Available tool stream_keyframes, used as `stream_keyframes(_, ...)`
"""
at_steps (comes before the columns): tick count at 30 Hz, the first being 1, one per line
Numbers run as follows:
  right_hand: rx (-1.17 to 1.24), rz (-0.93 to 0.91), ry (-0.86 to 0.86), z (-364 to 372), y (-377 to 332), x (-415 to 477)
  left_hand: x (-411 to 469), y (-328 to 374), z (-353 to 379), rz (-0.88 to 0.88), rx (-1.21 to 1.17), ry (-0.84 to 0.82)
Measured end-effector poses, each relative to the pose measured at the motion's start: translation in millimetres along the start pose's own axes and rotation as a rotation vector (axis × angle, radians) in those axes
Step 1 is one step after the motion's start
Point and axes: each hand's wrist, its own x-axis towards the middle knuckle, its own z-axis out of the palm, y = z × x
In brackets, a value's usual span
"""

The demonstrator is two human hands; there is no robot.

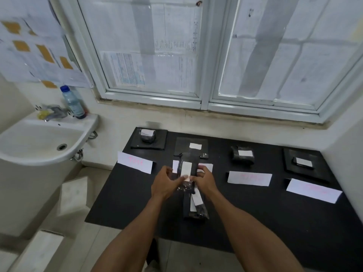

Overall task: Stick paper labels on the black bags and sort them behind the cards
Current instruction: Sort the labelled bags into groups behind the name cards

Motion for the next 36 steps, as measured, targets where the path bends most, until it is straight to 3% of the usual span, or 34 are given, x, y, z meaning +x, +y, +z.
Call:
stream_keyframes(4, -0.131, -0.033, -0.083, -22, -18, 11, 19, 17, -20, -0.008, -0.257, 0.040)
stream_keyframes(9, -0.218, -0.039, -0.119, -33, -35, 15, 34, 34, -23, -0.071, -0.461, -0.087)
stream_keyframes(13, -0.236, -0.048, 0.063, -32, -34, 31, 47, 33, -13, -0.152, -0.607, 0.017)
stream_keyframes(19, -0.098, 0.113, 0.244, -28, -29, 72, 95, 20, 9, -0.330, -0.798, 0.110)
stream_keyframes(23, -0.129, 0.161, 0.225, -24, -22, 123, 153, 11, 29, -0.369, -0.707, 0.063)
stream_keyframes(32, -0.222, 0.246, 0.253, -19, -22, 237, 284, 10, 70, -0.317, -0.127, -0.010)
stream_keyframes(36, -0.238, 0.257, 0.278, -17, -22, 263, 310, 11, 81, -0.282, -0.055, -0.018)
